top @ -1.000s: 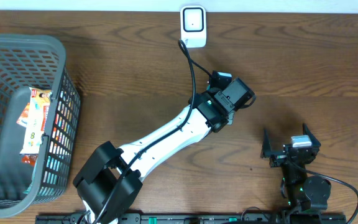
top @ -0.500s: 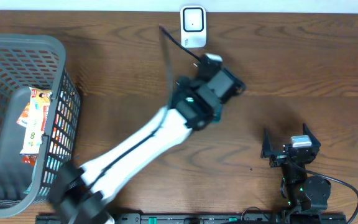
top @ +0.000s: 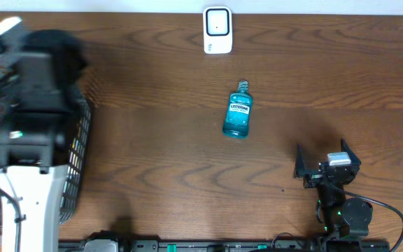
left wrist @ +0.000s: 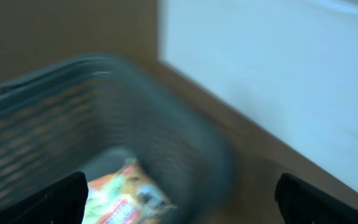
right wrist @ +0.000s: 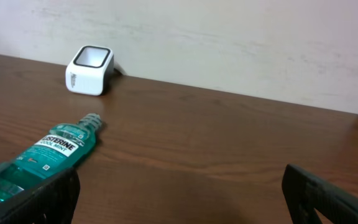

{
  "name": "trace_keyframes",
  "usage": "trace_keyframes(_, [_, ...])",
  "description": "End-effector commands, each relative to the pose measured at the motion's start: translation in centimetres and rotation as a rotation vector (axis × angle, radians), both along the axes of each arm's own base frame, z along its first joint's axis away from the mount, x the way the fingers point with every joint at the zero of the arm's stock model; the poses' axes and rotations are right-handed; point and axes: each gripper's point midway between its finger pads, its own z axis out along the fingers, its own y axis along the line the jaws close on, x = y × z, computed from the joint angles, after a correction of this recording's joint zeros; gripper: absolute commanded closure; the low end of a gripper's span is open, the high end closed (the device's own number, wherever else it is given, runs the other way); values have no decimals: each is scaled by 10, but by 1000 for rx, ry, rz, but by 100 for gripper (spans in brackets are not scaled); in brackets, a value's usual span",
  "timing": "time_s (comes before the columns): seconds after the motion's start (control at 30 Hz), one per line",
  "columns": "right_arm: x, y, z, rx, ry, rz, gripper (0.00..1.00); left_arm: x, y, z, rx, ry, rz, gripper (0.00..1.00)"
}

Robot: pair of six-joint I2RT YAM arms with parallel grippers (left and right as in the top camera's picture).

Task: Scan the item barcode
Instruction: 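Reach the left gripper into the basket and grasp the snack bag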

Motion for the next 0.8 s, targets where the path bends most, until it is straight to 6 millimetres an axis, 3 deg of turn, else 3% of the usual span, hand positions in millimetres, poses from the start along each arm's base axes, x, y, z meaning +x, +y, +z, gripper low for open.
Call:
trace_keyframes(0.0, [0,0,0,-1,1,1,1,-4,40,-26,-188,23,21,4])
trace_keyframes(0.17, [0,0,0,-1,1,0,1,-12,97,-79,-410,89,89,4])
trace_keyframes(0.3, [0,0,0,-1,1,1,1,-16,126,-133,-508,199,90,4])
trace_keyframes(0.5, [0,0,0,-1,1,1,1,-6,123,-214,-544,437,-118,4])
trace_keyframes(0.67, [0,0,0,-1,0,1,1,-10,121,-274,-622,588,-155,4])
trace_keyframes(0.77, [0,0,0,-1,1,1,1,-12,119,-300,-671,643,-152,4])
